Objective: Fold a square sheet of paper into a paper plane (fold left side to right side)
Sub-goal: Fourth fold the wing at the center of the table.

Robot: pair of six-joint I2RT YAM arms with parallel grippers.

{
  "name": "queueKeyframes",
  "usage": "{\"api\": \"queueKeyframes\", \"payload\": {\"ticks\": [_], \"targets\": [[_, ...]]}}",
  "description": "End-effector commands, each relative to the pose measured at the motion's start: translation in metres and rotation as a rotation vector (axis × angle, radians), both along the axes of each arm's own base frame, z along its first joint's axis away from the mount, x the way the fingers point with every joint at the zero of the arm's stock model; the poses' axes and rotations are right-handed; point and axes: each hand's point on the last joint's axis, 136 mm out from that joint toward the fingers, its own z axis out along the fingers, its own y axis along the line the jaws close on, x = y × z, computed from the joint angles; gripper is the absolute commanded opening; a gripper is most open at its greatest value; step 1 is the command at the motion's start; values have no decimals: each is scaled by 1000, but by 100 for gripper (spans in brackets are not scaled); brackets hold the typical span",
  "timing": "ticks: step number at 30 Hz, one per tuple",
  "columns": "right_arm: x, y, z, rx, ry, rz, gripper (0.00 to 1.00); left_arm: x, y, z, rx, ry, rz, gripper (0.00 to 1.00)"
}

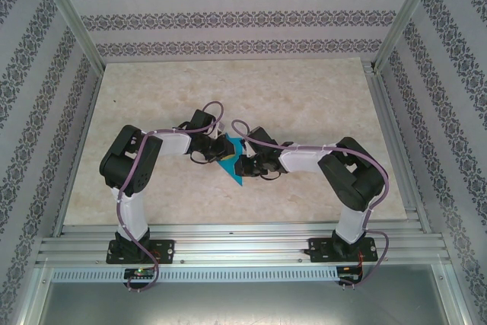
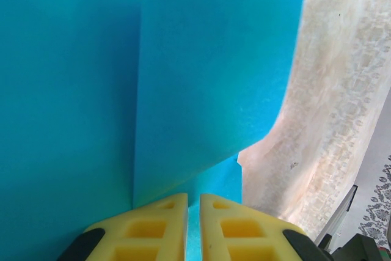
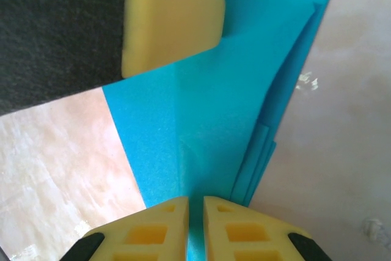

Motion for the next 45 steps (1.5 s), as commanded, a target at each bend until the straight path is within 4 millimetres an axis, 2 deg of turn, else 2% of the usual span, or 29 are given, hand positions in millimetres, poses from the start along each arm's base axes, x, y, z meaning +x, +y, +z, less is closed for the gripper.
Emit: {"api": "queueKeyframes", "payload": {"ticks": [1,5,10,12,17,20,25,29,45], "targets": [[-9,0,-3,-18,9,21,14,-14,11,-37,95,64,5,15],[-14,0,-5,-33,12,28,14,-14,11,-37,96,64,6,15],[-16,-11,-13,-87,17,14,13,-15,11,-38,95,66,7,15],[-13,-15,-7,-86,-4,4,17,-16,11,-39,95,67,5,16],[-7,-11,27,-46,-68,9,19,-15,12,-39,96,67,7,16],[-11,-1,32,-11,-66,27,18,-15,11,-38,95,66,6,15],[-16,14,25,30,-38,45,16,-15,11,-39,95,67,5,15],[-14,16,23,32,-38,48,16,-16,11,-38,95,67,2,15],[-18,6,0,-31,-1,40,16,-14,11,-38,100,68,2,15]]}}
